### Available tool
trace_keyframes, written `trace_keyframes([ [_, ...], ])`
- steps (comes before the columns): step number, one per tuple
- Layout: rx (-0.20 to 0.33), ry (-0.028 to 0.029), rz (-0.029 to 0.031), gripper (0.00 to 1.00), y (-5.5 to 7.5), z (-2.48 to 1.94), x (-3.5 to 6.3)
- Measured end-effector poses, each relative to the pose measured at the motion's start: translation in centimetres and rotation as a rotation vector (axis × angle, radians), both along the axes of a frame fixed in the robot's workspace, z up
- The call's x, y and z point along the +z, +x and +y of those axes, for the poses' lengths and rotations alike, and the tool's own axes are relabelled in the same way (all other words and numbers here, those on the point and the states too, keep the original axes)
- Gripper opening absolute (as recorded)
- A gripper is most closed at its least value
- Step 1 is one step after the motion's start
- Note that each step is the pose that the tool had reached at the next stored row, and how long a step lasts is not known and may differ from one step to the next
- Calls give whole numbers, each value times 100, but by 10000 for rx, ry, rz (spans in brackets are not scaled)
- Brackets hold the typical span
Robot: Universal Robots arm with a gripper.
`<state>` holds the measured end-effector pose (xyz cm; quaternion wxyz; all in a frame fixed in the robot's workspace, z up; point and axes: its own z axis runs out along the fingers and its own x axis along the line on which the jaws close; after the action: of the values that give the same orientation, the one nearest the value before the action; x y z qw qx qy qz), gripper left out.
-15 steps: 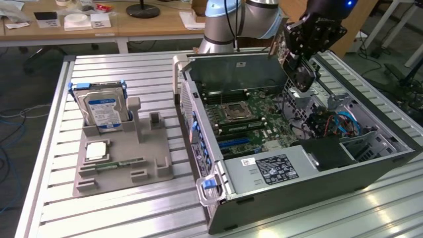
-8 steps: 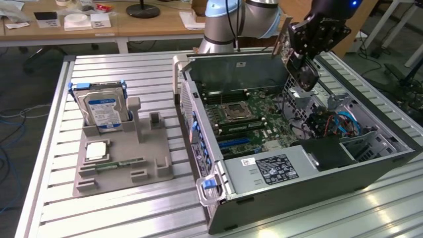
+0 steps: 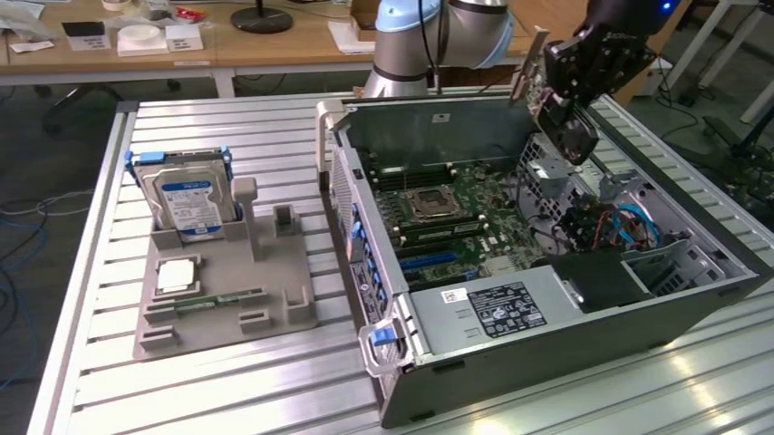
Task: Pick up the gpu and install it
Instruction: 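Pick up the gpu and move the gpu toward the slot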
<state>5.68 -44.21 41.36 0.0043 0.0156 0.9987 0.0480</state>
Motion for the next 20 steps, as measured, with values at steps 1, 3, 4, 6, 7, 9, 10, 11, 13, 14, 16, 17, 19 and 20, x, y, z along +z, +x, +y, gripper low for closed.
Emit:
trace_keyframes([
  [1, 0, 0, 0, 27, 37, 0, 0],
  [3, 0, 0, 0, 27, 113, 1, 0],
  [4, 0, 0, 0, 27, 153, 1, 0],
  [6, 0, 1, 0, 27, 208, 1, -1],
  [7, 0, 1, 0, 27, 210, 2, -1],
  [9, -1, -1, 0, 27, 209, -5, 0],
  [10, -1, -2, 0, 27, 209, -21, 1],
  [11, 0, 0, 0, 27, 208, -37, -2],
  [13, 0, 1, 0, 27, 209, -49, -26],
  [14, 0, 0, 0, 27, 208, -53, -44],
  [16, 0, 1, 0, 27, 207, -59, -80],
  [17, 2, -1, -1, 27, 206, -62, -97],
  [19, 0, 0, -1, 27, 199, -69, -131],
  [20, 1, -1, 0, 27, 197, -77, -145],
])
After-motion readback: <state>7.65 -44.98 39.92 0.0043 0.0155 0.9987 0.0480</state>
